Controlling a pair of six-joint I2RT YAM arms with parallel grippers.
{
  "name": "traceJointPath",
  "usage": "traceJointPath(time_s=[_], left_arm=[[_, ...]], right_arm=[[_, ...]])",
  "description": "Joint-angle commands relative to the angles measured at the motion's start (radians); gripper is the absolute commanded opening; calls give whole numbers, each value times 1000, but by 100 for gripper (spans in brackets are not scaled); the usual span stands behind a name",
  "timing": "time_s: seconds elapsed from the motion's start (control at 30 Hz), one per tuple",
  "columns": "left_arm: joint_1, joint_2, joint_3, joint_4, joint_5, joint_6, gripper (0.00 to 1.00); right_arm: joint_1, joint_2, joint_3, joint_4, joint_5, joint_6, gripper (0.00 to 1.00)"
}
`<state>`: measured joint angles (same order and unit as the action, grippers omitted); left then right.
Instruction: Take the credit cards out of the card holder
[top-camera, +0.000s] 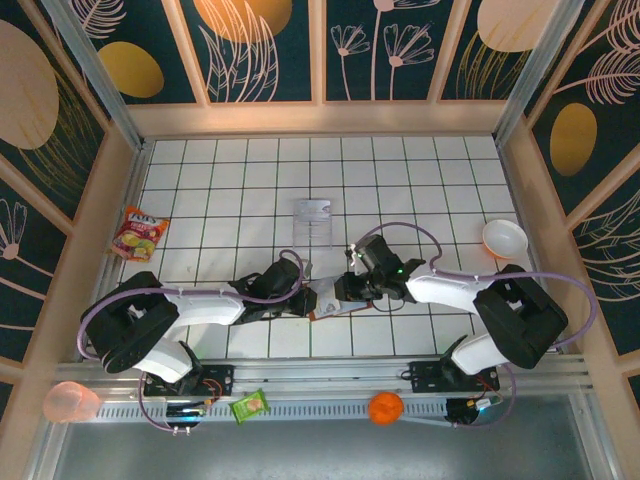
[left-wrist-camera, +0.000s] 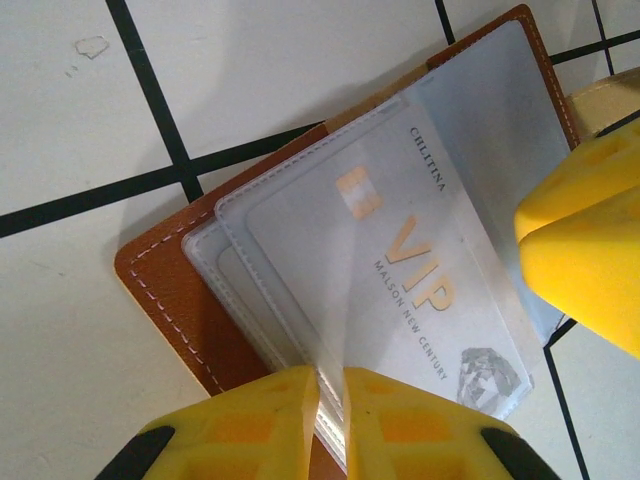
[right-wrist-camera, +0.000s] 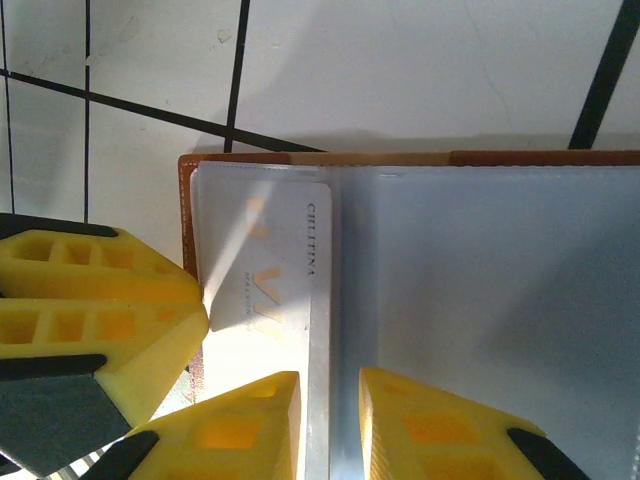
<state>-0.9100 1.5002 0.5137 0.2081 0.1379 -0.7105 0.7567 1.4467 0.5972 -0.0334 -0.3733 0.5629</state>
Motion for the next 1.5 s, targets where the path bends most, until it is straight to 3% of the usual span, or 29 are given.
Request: traceJointPath(time_s=[0.0,0.37,0.7,1.2,1.47], left_arm=[[-3,46,-18,-82,-24,8,15],[-3,52,-27,-67,-18,2,13],[-2,55,-27,-67,-21,2,12],[41,34,-49,-44,-12,12,11],[81,-5,-44,-55,1,43,11]], right_arm=[[-11,10,-25,33,-40,5,23],[-13,26,-50,95,-88,26,22],[-17,2,-72,99,-62,51,0],[-38,-252,-100,-146,187,97,0],[69,-201,-18,-183,276,104,0]])
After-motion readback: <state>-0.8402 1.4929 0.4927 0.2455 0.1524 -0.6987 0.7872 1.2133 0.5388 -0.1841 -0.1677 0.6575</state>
